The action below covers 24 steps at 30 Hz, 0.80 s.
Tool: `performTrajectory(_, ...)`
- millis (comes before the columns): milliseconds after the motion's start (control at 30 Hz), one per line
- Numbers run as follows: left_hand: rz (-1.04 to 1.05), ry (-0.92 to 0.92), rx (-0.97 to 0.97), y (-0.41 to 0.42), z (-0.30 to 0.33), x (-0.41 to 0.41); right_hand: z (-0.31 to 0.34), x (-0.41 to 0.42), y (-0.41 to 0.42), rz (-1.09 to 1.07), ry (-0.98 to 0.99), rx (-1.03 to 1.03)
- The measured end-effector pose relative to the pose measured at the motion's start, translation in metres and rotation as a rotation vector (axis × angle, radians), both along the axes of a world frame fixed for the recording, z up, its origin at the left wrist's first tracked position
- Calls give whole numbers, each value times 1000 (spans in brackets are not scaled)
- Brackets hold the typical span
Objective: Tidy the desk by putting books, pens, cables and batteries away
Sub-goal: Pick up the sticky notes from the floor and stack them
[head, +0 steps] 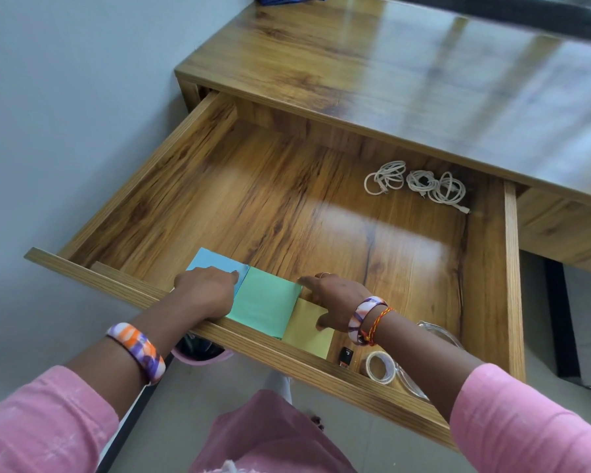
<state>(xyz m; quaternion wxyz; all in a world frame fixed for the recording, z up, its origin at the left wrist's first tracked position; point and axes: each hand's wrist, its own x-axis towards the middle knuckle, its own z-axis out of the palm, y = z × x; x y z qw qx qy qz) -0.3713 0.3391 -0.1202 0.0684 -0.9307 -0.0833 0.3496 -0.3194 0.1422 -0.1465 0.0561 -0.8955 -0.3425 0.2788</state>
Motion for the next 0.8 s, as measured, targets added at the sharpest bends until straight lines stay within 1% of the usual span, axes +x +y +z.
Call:
performTrajectory(100,19,43,33,-1,12,-1,3,2,0,-2,-24,-13)
performTrajectory(133,13,60,-8,-2,18,-1,7,4,1,-10,-18,1)
performTrajectory(167,0,87,-94,-3,27,-1,12,5,1,-18,-1,23)
performTrajectory(200,-13,130,-223,-4,36,-2,18,6,1,-24,33,46)
performTrajectory(267,-20,263,-502,-6,55,-7,35,5,2,-37,205,105)
performTrajectory(300,-41,331,-598,-8,63,-10,45,3,2,-53,332,122)
performTrajectory(333,-84,382,-649,-12,66,-14,57,-2,2,-61,469,124)
performTrajectory(367,-151,385,-651,-17,64,-17,68,-7,2,-43,591,104)
performTrajectory(400,-227,330,-615,-21,58,-19,75,-12,1,5,660,67)
performTrajectory(433,-292,233,-574,-25,53,-20,78,-17,1,69,671,10)
performTrajectory(500,-314,68,-575,-31,46,-19,77,-25,0,178,597,-110)
performTrajectory(533,-306,33,-602,-31,45,-18,73,-28,-1,207,546,-150)
performTrajectory(600,-310,24,-609,-29,46,-16,68,-30,-5,204,477,-183)
performTrajectory(700,-338,6,-559,-28,48,-10,69,-31,-13,165,366,-153)
performTrajectory(800,-335,-59,-543,-31,50,2,69,-28,-22,110,157,-65)
